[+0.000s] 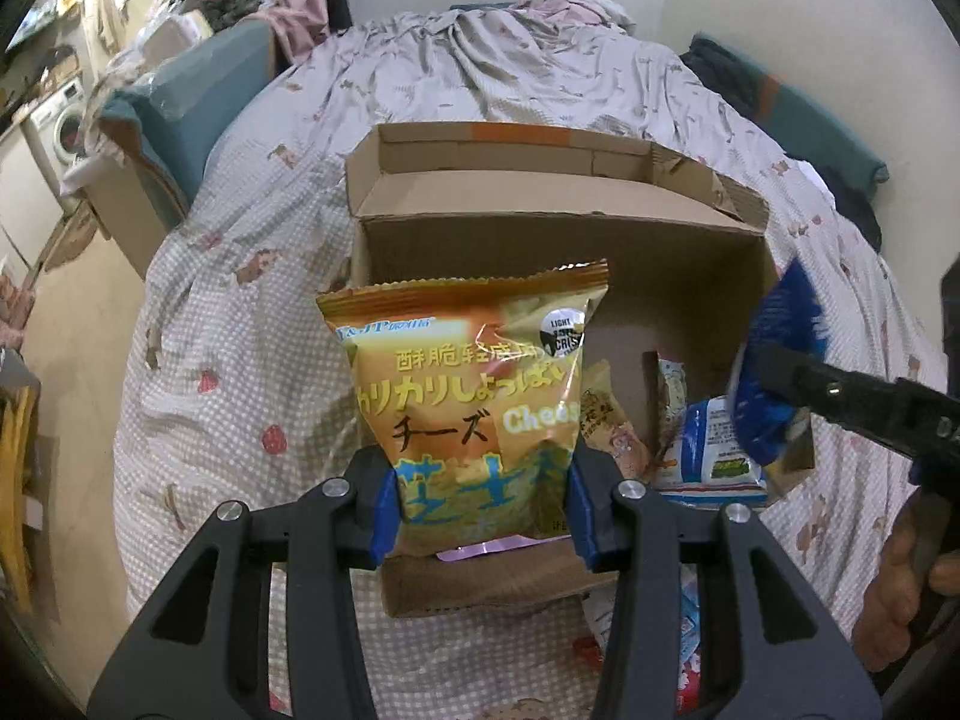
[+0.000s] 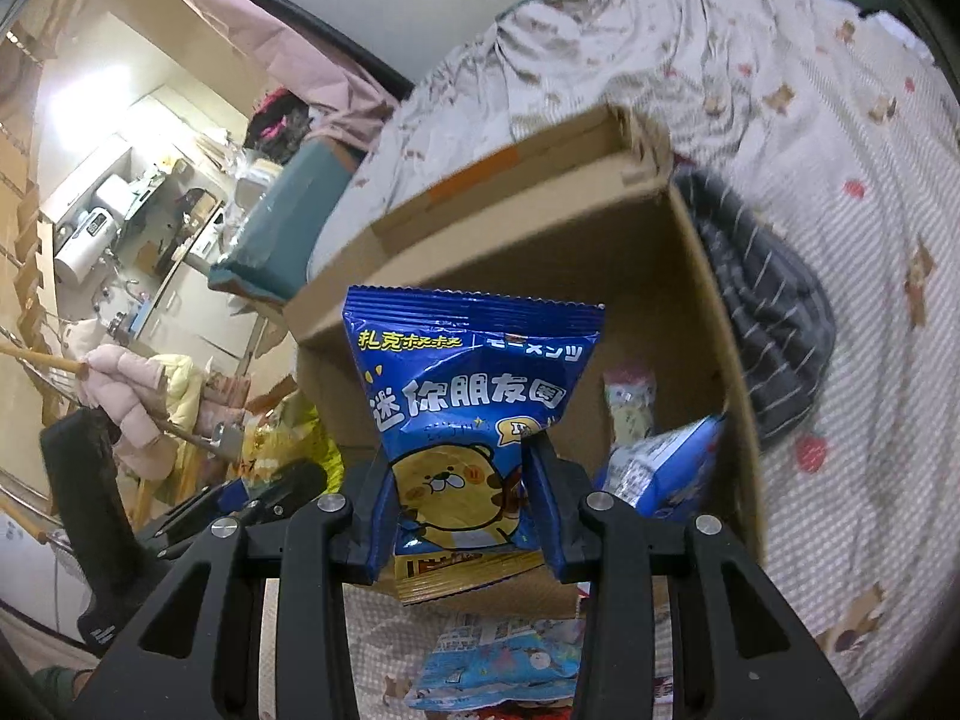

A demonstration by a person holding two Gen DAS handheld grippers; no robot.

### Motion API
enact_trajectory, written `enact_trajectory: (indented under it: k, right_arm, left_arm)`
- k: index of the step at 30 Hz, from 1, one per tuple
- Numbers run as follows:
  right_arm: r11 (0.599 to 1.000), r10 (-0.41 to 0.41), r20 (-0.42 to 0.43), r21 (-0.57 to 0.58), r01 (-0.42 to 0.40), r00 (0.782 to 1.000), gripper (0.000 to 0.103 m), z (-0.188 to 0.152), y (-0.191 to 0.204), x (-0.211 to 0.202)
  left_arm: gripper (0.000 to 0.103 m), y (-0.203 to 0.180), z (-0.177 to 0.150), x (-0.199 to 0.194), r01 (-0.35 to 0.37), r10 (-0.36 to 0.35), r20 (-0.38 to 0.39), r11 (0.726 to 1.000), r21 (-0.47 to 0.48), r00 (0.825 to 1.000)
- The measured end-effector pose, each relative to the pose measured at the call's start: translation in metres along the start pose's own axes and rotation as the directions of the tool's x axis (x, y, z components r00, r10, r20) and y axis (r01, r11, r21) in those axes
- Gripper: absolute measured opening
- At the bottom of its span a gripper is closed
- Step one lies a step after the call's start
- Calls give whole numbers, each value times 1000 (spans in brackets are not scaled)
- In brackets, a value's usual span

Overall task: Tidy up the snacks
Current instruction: 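Carry the cheese bag and blue bag over the box with both grippers, then open both grippers to release the bags into the box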

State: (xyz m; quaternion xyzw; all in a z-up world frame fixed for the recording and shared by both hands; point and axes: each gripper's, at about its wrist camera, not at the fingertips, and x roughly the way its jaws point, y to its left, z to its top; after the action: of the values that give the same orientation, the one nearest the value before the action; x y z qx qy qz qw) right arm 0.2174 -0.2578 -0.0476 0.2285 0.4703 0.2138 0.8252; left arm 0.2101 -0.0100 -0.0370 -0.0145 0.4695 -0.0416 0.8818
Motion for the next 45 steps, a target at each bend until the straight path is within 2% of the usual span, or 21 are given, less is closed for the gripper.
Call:
enact_trajectory:
  k: [3,13,22,24,25,26,27,28,29,30,31,45]
  right_arm:
    - [1000,10,-16,7,-10,1000,41,-4,-2,9]
    - [1000,4,-39,-5,-5,999,42,-12,-1,20]
    - [1000,13,-30,-17,-14,999,43,-9,2,21]
    - [1000,15,-26,-15,-16,1000,48,-9,1,19]
    - [1000,19,-23,-14,-19,1000,52,-9,1,19]
    - [1000,21,-19,-10,-21,1000,62,-9,1,17]
    - [1000,24,-13,-4,-24,1000,74,-8,0,16]
    - [1000,23,-2,2,-23,1000,79,-8,0,14]
    - [1000,18,7,4,-18,1000,88,-8,0,13]
    - [1000,12,17,6,-12,1000,90,-7,0,11]
    - [1000,15,21,6,-16,1000,90,-7,1,9]
    - [1000,22,29,-6,-22,999,90,-6,4,-2]
  left_arm:
    - [41,-4,-3,1,-15,15,7,1000,25,1000]
    - [43,-5,-5,3,-20,21,-4,1000,19,1000]
    - [43,-4,-6,5,-28,28,-6,999,16,1000]
    - [44,-3,-5,4,-22,22,-3,1000,4,1000]
    - [46,-1,-5,2,-19,19,2,1000,-5,1000]
    - [49,0,-5,0,-16,16,9,1000,-15,1000]
    - [59,1,-5,-1,-17,17,10,1000,-20,1000]
    - [72,2,-6,-3,-17,18,11,999,-29,1000]
    - [77,3,-6,-5,-14,15,19,999,-39,1000]
    - [86,4,-6,-7,-14,15,27,999,-46,1000]
    - [89,5,-6,-9,-16,18,34,999,-52,999]
    - [89,6,-8,-19,15,-13,43,999,-40,999]
